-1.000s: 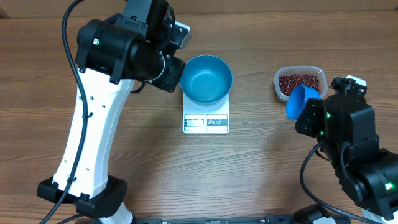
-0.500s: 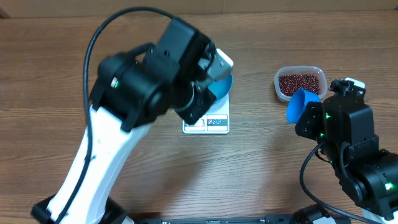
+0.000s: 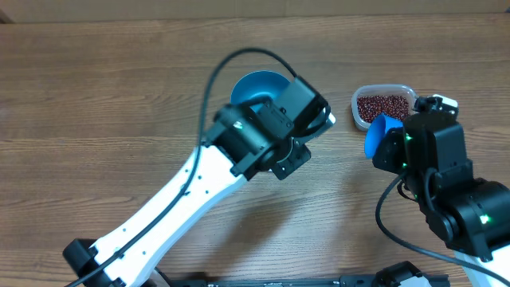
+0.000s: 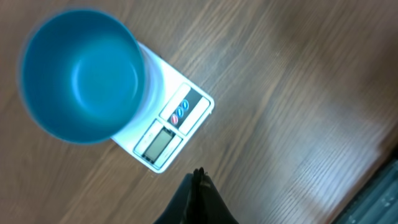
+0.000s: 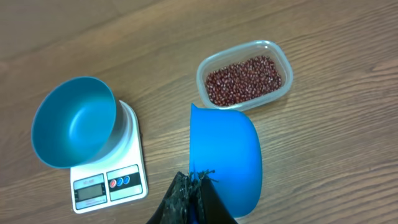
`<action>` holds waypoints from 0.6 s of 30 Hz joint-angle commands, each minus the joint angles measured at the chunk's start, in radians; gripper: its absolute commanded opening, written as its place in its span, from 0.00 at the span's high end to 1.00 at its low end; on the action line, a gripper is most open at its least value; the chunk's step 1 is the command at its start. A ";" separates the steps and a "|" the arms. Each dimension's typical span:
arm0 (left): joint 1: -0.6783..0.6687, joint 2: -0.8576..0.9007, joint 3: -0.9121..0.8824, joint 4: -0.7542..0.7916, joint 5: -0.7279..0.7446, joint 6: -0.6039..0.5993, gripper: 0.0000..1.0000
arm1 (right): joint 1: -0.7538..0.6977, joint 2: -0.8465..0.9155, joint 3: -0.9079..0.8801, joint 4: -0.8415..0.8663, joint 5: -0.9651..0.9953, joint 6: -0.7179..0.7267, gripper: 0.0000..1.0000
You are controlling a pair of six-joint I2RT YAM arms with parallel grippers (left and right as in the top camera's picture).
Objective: Scoop item into bowl and weigh 150g on scale
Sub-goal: 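Move the left gripper down to the scale's buttons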
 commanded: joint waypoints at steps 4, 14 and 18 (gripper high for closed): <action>0.021 -0.181 -0.311 0.257 -0.024 -0.090 0.96 | -0.006 0.027 0.021 0.004 0.001 -0.005 0.96; 0.071 -0.188 -0.629 0.682 -0.024 -0.266 0.72 | -0.006 0.030 0.021 0.011 0.000 -0.005 0.96; 0.068 -0.119 -0.641 0.697 -0.023 -0.266 0.93 | -0.006 0.030 0.021 0.019 0.000 -0.005 0.96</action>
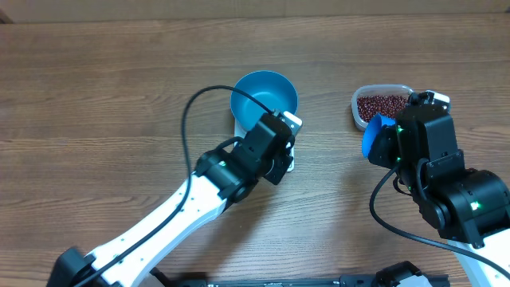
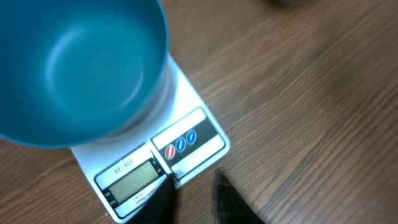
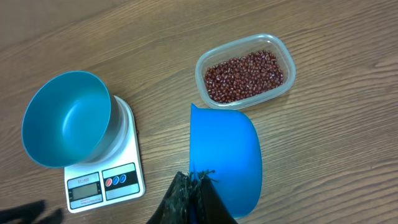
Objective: Scoop item into bowl and weigh 150g on scale
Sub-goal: 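Move the left gripper down to the scale's buttons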
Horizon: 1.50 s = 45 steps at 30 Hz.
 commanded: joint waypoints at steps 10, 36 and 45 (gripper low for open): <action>0.003 0.156 -0.014 0.023 0.006 0.031 0.96 | -0.006 -0.005 0.021 0.011 0.002 -0.004 0.96; 0.003 0.278 -0.019 0.129 -0.002 0.161 0.96 | -0.006 -0.005 0.021 -0.006 0.002 -0.005 0.96; 0.004 0.281 -0.025 0.150 -0.001 0.160 0.96 | -0.006 -0.005 0.020 -0.013 0.002 -0.005 0.96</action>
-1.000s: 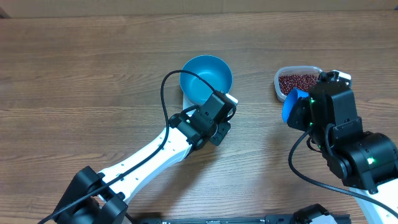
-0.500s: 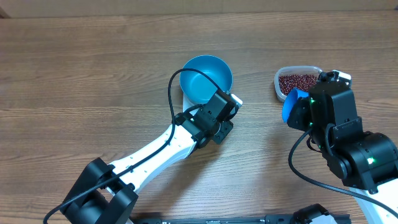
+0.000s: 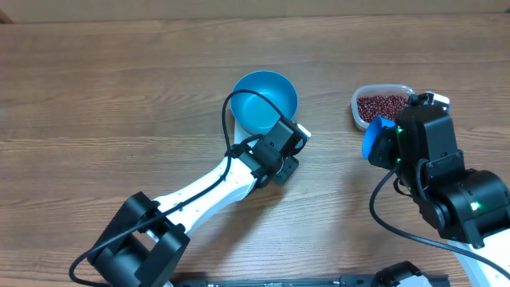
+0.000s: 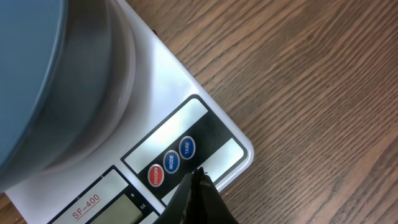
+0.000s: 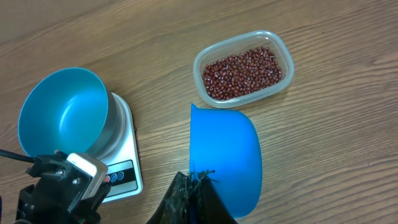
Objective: Scoop item into bowl and weigh 150g on scale
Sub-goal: 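Move the left gripper down to the scale's buttons, then press the scale's tare button with the left gripper tip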
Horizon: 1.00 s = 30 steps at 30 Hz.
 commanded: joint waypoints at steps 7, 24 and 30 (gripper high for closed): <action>0.003 0.055 -0.018 0.058 0.003 0.019 0.96 | -0.006 -0.005 0.020 0.002 0.003 -0.005 0.96; 0.005 0.071 -0.018 0.066 -0.028 0.028 0.96 | -0.006 -0.005 0.019 0.006 0.003 -0.024 0.96; 0.005 0.071 -0.018 0.061 -0.036 0.028 0.96 | -0.006 -0.005 0.019 0.006 0.003 -0.024 0.96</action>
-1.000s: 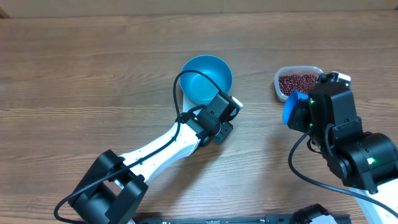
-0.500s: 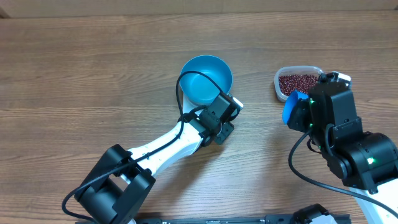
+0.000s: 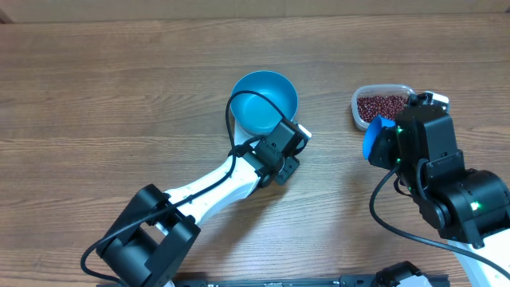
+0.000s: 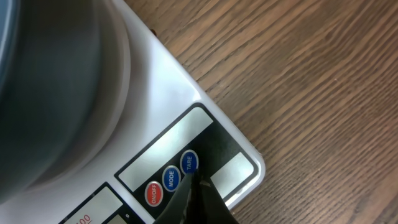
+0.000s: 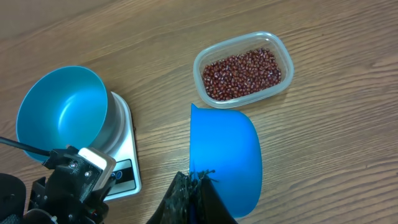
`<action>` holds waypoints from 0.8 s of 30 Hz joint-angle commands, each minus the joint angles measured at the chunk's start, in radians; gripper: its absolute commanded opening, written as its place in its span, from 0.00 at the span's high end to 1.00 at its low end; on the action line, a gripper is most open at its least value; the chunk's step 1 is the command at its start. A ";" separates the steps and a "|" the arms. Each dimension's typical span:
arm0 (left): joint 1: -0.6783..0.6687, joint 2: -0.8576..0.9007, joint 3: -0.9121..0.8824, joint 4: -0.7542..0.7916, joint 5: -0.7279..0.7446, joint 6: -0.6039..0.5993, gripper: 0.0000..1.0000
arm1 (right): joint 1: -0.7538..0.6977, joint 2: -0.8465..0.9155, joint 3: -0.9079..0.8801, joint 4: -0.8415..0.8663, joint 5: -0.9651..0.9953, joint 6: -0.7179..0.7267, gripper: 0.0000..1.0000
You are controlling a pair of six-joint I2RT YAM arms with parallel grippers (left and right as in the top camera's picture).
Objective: Scoop item into bowl and weigh 150g on scale
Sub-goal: 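Press the scale's tare button with the left gripper tip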
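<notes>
An empty blue bowl [image 3: 264, 102] sits on the white scale [image 4: 186, 112]. My left gripper [image 4: 196, 176] is shut, and its tip rests at the blue TARE button [image 4: 189, 161] on the scale's panel. In the overhead view the left gripper [image 3: 284, 155] covers the scale's front. My right gripper [image 5: 198, 180] is shut on the blue scoop [image 5: 225, 157], which it holds empty above the table. The clear container of red beans [image 5: 242, 69] lies just beyond the scoop, at the right [image 3: 382, 104].
Bare wooden tabletop [image 3: 111, 96] surrounds the scale and container. The left arm [image 3: 215, 183] stretches from the near edge up to the scale. The right arm's body [image 3: 446, 183] fills the near right corner.
My left gripper has come lower and closer to the scale panel, its shut tip now at the TARE button instead of just below it. The right gripper and scoop have stayed put.
At first my left gripper hovered shut, high above the scale and bowl. Then it was lower and open by the scale's front. Later it was shut near the buttons, and now touches the TARE button. The right gripper held the empty scoop near the beans throughout.
</notes>
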 commanded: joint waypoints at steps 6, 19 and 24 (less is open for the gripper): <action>0.005 0.019 -0.008 -0.015 -0.039 0.019 0.96 | -0.006 -0.005 0.019 0.005 0.003 -0.008 0.96; 0.005 0.028 -0.008 -0.014 -0.049 0.007 0.96 | -0.006 -0.005 0.019 0.005 0.003 -0.008 0.96; 0.005 0.035 -0.008 -0.006 -0.055 -0.002 0.96 | -0.006 -0.005 0.019 0.005 0.003 -0.008 0.96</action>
